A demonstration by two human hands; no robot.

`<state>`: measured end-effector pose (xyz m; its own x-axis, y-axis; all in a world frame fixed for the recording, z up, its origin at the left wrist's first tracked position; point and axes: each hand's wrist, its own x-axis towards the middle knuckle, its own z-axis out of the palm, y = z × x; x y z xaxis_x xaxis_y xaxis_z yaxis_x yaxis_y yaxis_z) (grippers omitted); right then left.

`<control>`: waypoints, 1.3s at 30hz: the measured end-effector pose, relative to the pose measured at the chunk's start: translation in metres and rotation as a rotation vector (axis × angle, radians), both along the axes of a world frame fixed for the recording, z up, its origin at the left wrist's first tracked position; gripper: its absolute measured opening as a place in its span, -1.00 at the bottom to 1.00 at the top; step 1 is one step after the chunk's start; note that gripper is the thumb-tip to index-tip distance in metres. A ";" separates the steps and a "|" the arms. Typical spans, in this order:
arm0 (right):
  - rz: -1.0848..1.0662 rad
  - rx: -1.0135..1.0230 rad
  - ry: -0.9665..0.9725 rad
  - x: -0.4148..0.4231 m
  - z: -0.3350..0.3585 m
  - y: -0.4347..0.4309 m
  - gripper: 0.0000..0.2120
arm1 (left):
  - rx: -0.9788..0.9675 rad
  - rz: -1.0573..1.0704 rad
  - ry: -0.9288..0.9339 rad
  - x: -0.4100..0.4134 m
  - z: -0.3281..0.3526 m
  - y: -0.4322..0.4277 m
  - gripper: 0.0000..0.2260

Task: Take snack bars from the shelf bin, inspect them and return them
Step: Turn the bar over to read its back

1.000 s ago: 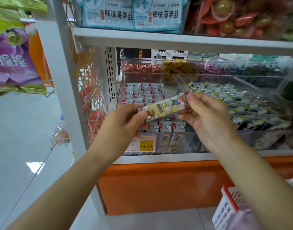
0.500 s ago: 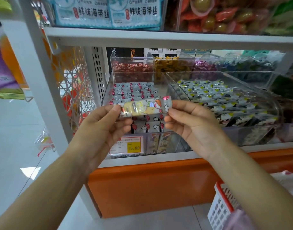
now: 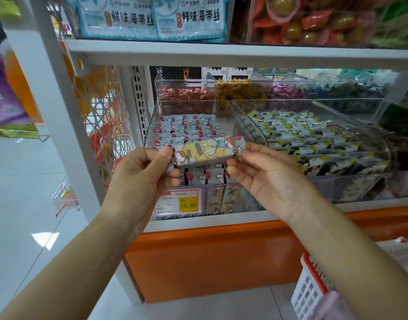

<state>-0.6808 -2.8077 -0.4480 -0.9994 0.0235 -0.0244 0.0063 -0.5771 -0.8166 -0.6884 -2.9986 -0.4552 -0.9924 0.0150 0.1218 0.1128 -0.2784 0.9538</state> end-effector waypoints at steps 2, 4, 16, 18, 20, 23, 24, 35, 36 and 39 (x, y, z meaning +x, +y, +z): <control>-0.016 -0.074 -0.023 -0.001 0.000 0.001 -0.86 | 0.029 -0.039 0.004 0.000 0.002 0.001 -0.88; -0.029 -0.115 -0.040 -0.002 0.001 0.002 -0.87 | 0.074 -0.083 -0.001 0.000 0.004 0.001 -0.91; -0.006 -0.042 0.021 -0.002 0.001 0.004 -0.74 | 0.133 -0.130 -0.045 0.000 0.005 -0.003 -0.85; -0.007 -0.003 0.044 -0.002 0.000 0.004 -0.73 | 0.156 -0.138 -0.079 -0.001 0.005 -0.006 -0.85; -0.009 0.039 0.067 -0.001 0.000 0.003 -0.74 | 0.170 -0.168 -0.098 -0.001 0.005 -0.008 -0.90; -0.009 0.088 0.099 0.001 0.000 0.002 -0.75 | 0.116 -0.175 -0.093 0.001 0.006 -0.007 -0.81; -0.006 0.096 0.109 0.001 0.000 0.001 -0.76 | 0.102 -0.160 -0.096 0.001 0.006 -0.007 -0.80; -0.066 0.406 0.158 0.003 -0.003 0.003 -0.85 | -0.510 0.004 0.227 0.004 0.004 -0.006 -0.70; -0.093 0.459 0.176 0.002 -0.005 0.004 -0.89 | -0.529 0.007 0.243 0.005 0.004 -0.006 -0.70; -0.124 0.496 0.210 0.001 -0.007 0.004 -0.94 | -0.515 -0.064 0.204 0.009 0.006 -0.005 -0.64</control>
